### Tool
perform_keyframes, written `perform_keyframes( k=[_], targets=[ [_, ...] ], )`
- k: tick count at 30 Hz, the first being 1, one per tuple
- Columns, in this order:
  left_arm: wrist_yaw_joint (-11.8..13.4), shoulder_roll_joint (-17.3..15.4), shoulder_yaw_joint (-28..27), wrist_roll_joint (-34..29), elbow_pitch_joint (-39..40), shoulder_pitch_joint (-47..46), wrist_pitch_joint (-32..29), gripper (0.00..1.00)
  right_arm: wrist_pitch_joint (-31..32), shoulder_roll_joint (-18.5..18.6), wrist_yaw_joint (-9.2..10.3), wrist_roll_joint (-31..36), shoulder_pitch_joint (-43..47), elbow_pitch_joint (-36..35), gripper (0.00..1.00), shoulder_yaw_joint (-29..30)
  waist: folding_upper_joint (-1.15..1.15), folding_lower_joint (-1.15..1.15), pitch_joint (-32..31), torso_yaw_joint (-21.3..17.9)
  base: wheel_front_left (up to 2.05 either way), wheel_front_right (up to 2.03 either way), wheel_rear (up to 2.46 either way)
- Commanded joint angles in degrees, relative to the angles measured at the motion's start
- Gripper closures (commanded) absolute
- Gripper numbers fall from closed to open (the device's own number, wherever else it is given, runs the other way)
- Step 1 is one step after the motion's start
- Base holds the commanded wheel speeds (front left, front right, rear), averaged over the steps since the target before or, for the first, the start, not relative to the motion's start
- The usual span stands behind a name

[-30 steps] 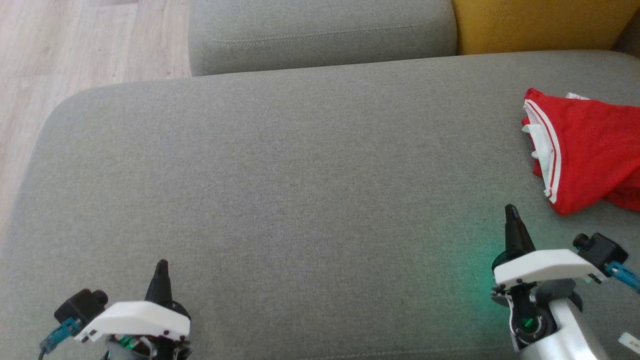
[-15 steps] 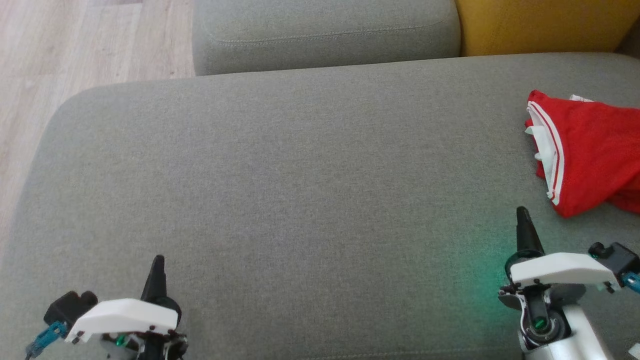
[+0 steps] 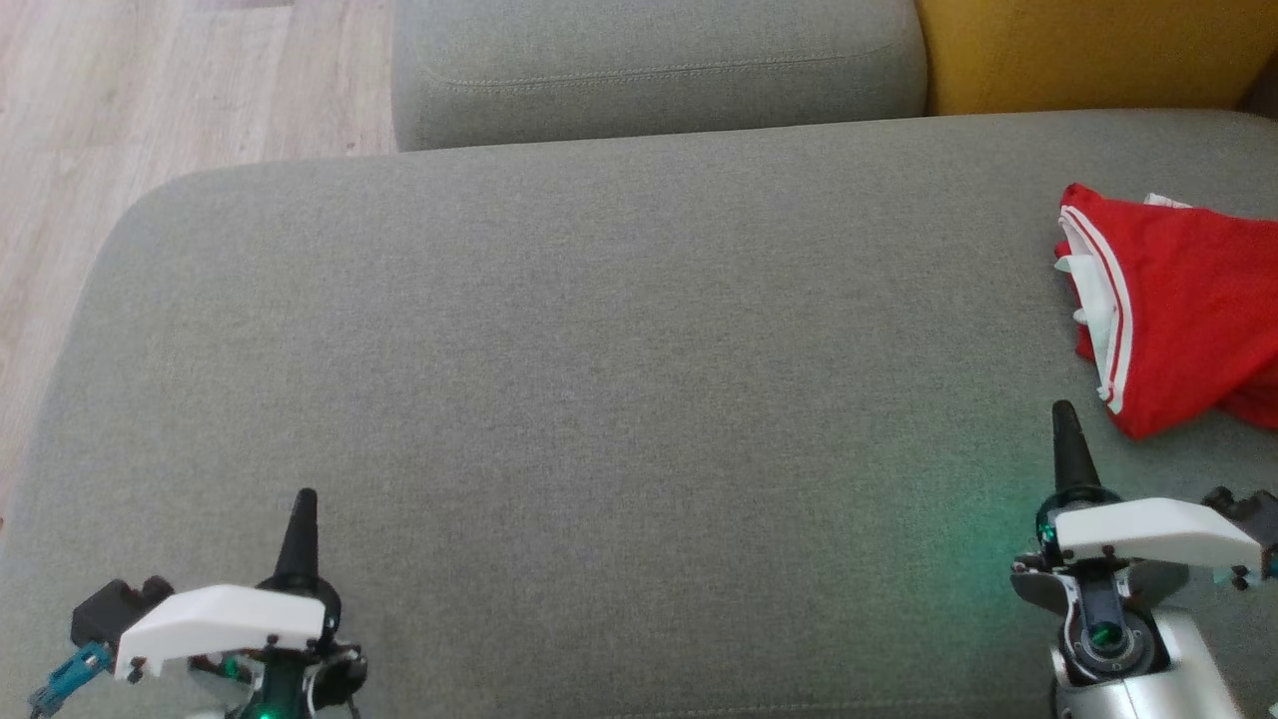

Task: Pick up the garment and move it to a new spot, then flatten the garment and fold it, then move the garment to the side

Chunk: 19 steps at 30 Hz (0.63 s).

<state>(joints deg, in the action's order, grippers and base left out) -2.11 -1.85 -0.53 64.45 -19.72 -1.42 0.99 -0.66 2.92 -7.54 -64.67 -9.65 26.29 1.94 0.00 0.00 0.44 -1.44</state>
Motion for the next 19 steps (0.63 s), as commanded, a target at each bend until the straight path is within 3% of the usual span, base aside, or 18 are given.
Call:
perform_keyframes(
  k=[1, 19],
  targets=[
    [-0.61, -0.75, -1.69, 1.62, 2.28, -3.06, -0.66, 1.00, 0.36, 0.12, 0.04, -1.77, -0.68, -2.71, 1.00, -0.46, 0.00, 0.00, -0.01, 0.05, 0.00, 0.00, 0.00],
    [-2.73, -0.88, -3.60, 13.24, 3.78, -3.82, -3.69, 1.00, 3.39, 0.05, 0.04, -13.22, 1.17, -6.96, 1.00, 1.79, 0.00, 0.00, -0.12, 0.67, 0.00, 0.00, 0.00]
  ],
)
